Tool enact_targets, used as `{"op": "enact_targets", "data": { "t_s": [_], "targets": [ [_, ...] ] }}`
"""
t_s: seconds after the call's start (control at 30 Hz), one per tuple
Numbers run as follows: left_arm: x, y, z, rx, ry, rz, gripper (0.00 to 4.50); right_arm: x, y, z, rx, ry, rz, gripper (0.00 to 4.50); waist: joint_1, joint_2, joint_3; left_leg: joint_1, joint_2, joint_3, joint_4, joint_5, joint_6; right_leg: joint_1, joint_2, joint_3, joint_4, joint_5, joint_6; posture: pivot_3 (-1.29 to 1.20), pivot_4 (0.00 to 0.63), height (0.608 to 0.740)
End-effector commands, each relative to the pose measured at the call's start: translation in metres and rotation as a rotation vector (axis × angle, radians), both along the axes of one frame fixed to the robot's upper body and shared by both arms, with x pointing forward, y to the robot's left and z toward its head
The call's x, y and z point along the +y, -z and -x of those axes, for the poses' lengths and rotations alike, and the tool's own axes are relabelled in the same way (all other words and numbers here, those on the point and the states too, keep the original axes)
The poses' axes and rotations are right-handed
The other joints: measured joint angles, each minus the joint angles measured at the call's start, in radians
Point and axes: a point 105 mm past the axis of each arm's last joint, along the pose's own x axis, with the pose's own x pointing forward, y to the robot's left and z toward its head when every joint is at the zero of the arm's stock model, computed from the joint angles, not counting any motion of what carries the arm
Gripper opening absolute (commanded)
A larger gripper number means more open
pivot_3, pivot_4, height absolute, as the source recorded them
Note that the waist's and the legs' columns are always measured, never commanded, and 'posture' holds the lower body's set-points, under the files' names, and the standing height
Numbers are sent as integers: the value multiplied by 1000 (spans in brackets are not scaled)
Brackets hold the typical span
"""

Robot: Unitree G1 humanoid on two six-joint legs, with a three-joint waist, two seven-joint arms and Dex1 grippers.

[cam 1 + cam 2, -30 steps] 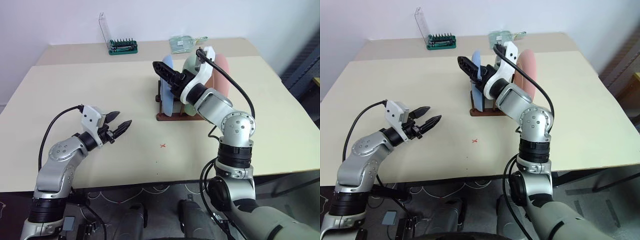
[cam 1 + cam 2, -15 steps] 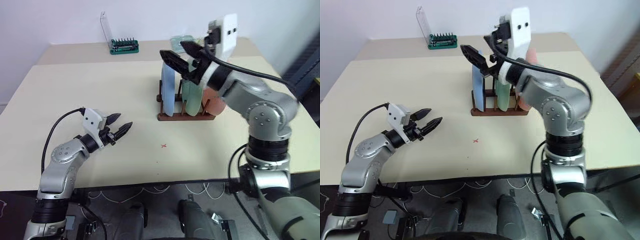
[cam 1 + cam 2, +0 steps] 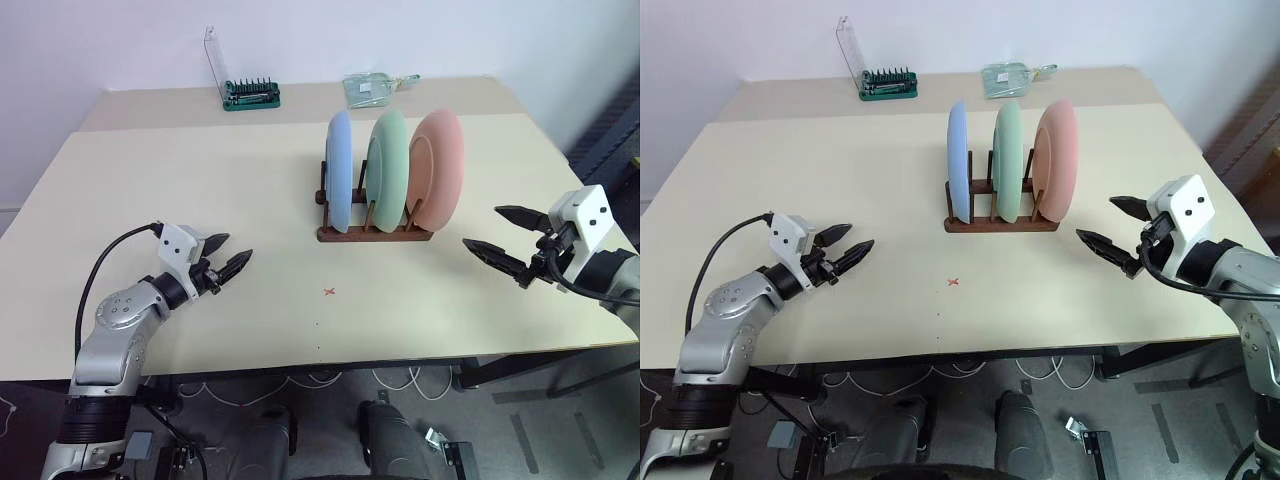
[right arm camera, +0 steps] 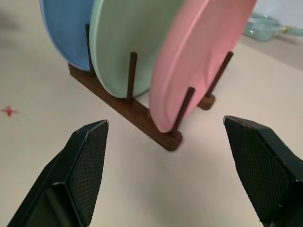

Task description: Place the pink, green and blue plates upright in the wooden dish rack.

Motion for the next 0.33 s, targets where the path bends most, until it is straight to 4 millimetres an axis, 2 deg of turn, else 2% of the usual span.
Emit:
{"op": "enact_targets", "data": {
  "t_s": [0.03,0.27,0.33],
  "targets": [
    [3,-6,2,-35,-8,-28,2983,-15,14,-6,-17,76,-8,3960,8,0,0,1,0,0,0,-1,1,2,0,0,-1,0,0,0,150,740],
    [4,-2,3,-19,-38,-11,2983,-24,32,-13,31,94,-25,3960,13,1,1,1,-2,-1,1,-1,1,4,-1,0,-2,-1,1,0,150,740],
    [3,-1,3,-19,-43,-15,2983,-20,31,-16,24,70,-25,3960,12,1,1,1,-2,-1,1,-1,1,4,-1,0,-2,-1,1,0,150,740]
  ]
}}
